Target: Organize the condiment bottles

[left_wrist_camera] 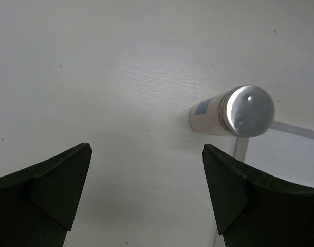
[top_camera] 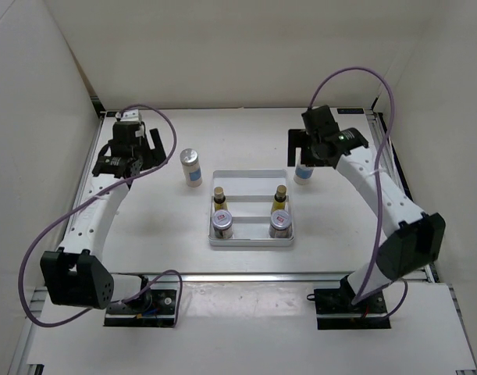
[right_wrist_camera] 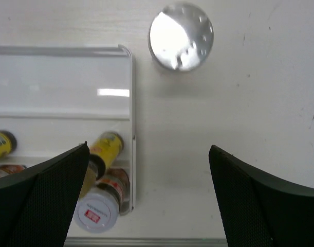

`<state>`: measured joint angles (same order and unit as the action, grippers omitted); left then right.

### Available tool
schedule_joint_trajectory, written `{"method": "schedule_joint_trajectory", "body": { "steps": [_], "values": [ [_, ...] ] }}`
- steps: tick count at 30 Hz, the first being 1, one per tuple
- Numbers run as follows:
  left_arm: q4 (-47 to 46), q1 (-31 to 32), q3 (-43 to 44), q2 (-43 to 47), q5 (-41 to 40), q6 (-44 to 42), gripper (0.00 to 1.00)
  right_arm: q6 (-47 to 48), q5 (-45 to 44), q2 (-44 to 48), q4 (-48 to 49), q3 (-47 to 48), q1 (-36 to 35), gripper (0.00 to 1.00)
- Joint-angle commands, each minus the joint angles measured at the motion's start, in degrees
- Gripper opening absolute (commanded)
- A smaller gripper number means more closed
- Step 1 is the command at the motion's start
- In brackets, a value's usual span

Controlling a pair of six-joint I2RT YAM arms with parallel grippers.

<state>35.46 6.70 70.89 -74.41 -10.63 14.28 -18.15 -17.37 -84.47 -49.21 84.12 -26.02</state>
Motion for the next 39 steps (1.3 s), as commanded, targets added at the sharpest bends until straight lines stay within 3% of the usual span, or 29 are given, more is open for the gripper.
{"method": "schedule_joint_trajectory", "body": {
  "steps": [1,6,12,18,26,29,31,35,39],
  "values": [
    [-3.46,-0.46,-3.38,2.07,2.46,2.15,1.0,1.1,1.02,-5.61,2.72,7.28,1.24,1.0],
    [-7.68,-0.46,-10.32,6.19,-4.65,2.15,1.0,2.24,1.62,-12.91,1.31,12.73,6.5,1.0],
    [-13.93,0.85,-21.75,15.69,-5.44,0.58,1.0,2.77,8.84,-18.62,1.31,15.98,11.69,1.0],
    [-13.93,2.35,-22.29,16.32,-7.82,-0.31,1.0,2.77,9.98,-27.75,1.31,20.2,12.22,1.0],
    [-13.93,2.35,-22.29,15.0,-6.59,0.22,1.0,1.63,11.48,-31.99,1.31,19.59,12.22,0.98],
    [-14.54,2.35,-22.82,15.0,-6.59,0.22,1.0,1.63,11.48,-33.31,1.31,19.59,12.22,0.83],
    [-14.54,2.96,-22.82,15.0,-6.59,0.22,1.0,1.63,10.87,-33.31,1.31,20.12,11.7,0.65],
    [-14.54,3.5,-22.82,15.0,-6.59,0.22,1.0,3.56,7.28,-29.54,0.17,21.43,10.21,0.43],
    [-14.54,4.02,-22.82,14.47,-6.59,0.22,1.0,5.75,2.61,-25.05,-1.41,23.72,7.92,0.28]
  ]
}}
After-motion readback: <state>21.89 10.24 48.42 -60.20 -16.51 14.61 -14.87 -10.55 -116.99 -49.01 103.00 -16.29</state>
